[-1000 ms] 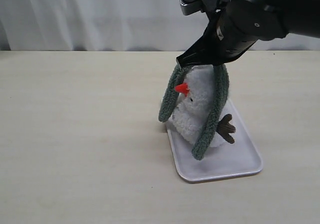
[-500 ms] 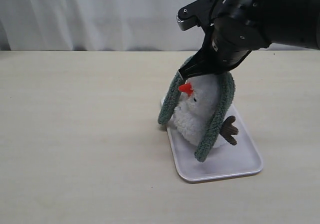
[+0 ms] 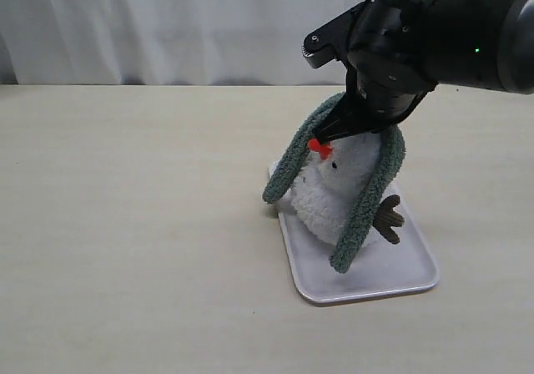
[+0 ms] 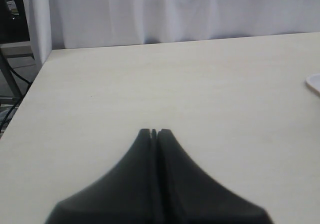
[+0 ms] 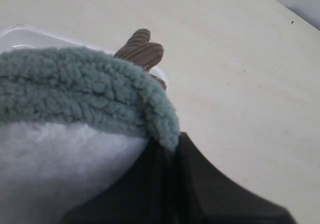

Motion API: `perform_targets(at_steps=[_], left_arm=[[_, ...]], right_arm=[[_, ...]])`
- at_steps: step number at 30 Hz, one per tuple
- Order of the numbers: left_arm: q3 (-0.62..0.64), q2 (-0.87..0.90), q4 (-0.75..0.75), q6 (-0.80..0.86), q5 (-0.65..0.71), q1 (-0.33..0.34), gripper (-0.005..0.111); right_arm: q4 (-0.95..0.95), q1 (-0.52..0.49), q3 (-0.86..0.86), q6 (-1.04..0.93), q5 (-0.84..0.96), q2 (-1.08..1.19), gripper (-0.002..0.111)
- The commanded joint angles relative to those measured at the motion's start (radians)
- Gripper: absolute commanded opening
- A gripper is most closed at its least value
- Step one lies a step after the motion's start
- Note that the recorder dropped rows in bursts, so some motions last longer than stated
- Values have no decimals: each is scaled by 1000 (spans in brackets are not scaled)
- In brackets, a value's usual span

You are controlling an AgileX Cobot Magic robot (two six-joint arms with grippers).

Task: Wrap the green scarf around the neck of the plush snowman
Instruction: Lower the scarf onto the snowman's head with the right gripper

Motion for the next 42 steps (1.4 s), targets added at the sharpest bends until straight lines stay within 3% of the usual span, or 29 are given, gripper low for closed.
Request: perform_targets(at_steps=[1, 9, 18, 32, 42], left_arm=[[4, -2, 1, -2, -10, -3, 0], [4, -2, 1, -2, -10, -3, 0], [4, -2, 1, -2, -17, -3, 0], [4, -2, 1, -2, -17, -3, 0], [4, -2, 1, -2, -17, -3, 0]], right_arm=[[-31, -4, -6, 1, 10, -4, 4], [-110, -19, -6, 1, 67, -16, 4], [-46, -37, -6, -8, 62, -16, 5], [4, -37, -6, -32, 70, -16, 44], [170, -37, -42, -126, 70, -89, 46]])
